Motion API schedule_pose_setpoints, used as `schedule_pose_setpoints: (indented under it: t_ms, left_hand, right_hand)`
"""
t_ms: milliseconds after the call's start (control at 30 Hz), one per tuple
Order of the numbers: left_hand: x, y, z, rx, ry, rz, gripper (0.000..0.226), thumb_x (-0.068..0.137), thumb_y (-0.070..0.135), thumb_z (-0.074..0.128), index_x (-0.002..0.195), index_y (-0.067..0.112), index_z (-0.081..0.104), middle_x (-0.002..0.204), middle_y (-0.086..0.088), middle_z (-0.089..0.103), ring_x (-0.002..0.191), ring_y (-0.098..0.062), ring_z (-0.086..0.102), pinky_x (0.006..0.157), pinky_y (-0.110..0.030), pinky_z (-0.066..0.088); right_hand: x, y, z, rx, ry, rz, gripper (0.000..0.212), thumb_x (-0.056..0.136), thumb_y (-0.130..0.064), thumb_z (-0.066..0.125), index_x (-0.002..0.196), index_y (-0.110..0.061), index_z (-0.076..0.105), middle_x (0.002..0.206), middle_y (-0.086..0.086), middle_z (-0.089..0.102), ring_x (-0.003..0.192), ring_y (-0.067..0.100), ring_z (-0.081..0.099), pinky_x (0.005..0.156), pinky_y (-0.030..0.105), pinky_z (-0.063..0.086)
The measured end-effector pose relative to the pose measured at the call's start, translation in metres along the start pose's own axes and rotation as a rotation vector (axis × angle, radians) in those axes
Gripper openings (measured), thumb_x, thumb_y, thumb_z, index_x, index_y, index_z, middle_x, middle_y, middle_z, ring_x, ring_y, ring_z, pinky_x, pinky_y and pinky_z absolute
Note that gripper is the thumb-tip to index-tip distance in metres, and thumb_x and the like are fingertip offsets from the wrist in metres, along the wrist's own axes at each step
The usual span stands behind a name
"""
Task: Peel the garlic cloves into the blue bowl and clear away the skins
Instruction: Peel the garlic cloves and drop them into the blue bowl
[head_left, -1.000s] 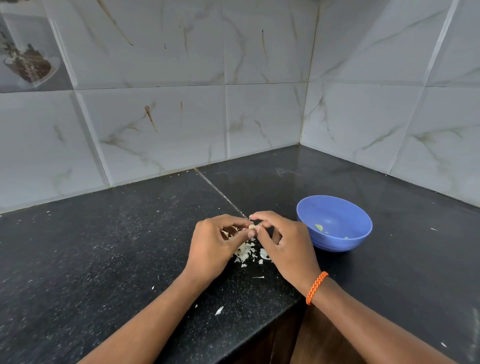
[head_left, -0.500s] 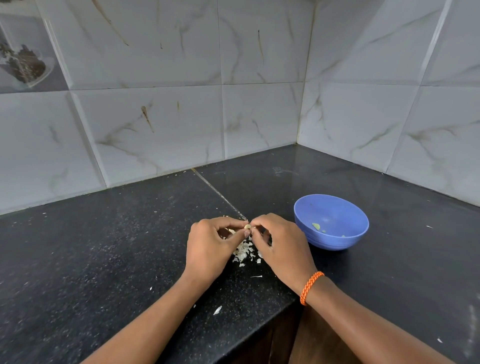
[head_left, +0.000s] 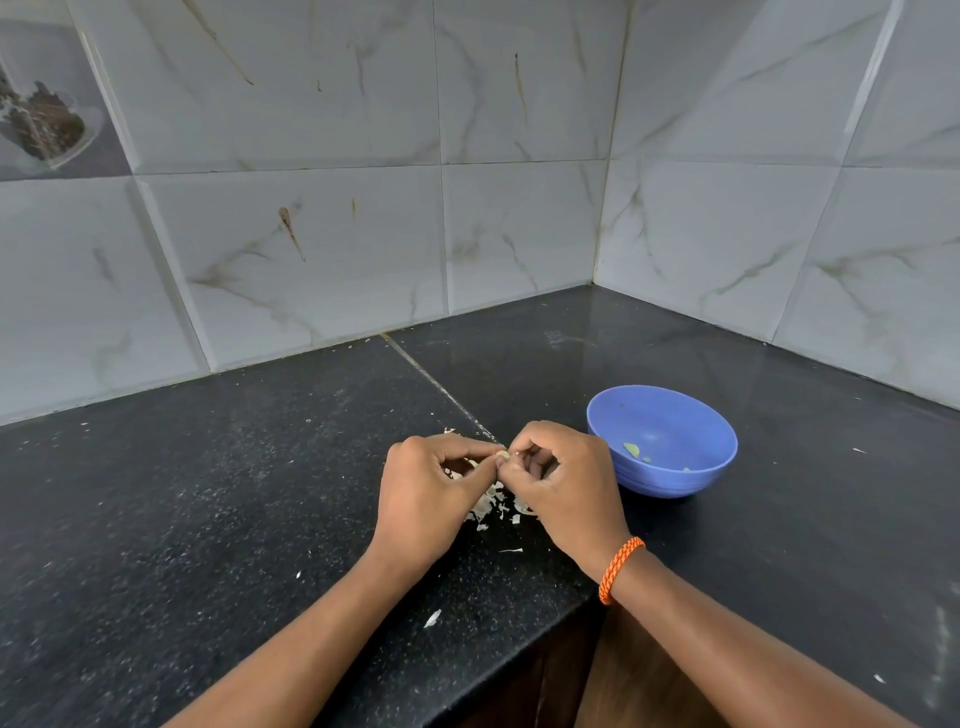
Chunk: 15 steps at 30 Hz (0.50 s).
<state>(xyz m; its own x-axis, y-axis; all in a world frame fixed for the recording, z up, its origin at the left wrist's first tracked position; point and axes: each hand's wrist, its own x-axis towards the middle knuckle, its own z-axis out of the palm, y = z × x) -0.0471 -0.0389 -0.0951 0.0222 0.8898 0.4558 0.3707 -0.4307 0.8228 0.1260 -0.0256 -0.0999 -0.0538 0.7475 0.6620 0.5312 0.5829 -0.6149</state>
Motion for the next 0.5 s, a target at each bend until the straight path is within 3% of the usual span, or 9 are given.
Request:
schedule_pose_setpoints:
  t_ms: [133,333,500]
  left_hand:
    - [-0.0004,0.0021,-0.0006,-0.048,-0.003,-0.003,0.013,0.094,0.014,0.082,0.099,0.024,0.089,0.093,0.015,0.083,0.09,-0.006,0.08,0.085,-0.042,0.065]
    - [-0.0002,0.0022,0.0001,-0.092,-0.016,-0.025,0.013,0.096,0.013,0.081,0.099,0.023,0.089,0.094,0.011,0.084,0.092,-0.009,0.08,0.088,-0.046,0.065]
    - [0.0,0.0017,0.0,-0.146,-0.037,-0.028,0.016,0.099,0.012,0.078,0.099,0.024,0.089,0.092,0.007,0.084,0.088,-0.017,0.08,0.085,-0.046,0.065]
  right_hand:
    - [-0.0005,0.0009,0.001,0.083,0.001,0.049,0.023,0.084,-0.014,0.08,0.068,-0.017,0.064,0.06,-0.01,0.061,0.054,0.015,0.058,0.049,0.034,0.05]
    - [-0.0011,-0.0007,0.002,0.15,0.01,0.087,0.024,0.082,-0.021,0.077,0.065,-0.016,0.061,0.055,-0.004,0.058,0.051,0.019,0.054,0.048,0.036,0.046]
    - [-0.002,-0.001,0.0017,0.199,-0.01,0.106,0.025,0.085,-0.011,0.081,0.066,-0.012,0.064,0.056,-0.002,0.059,0.05,0.016,0.053,0.048,0.027,0.044]
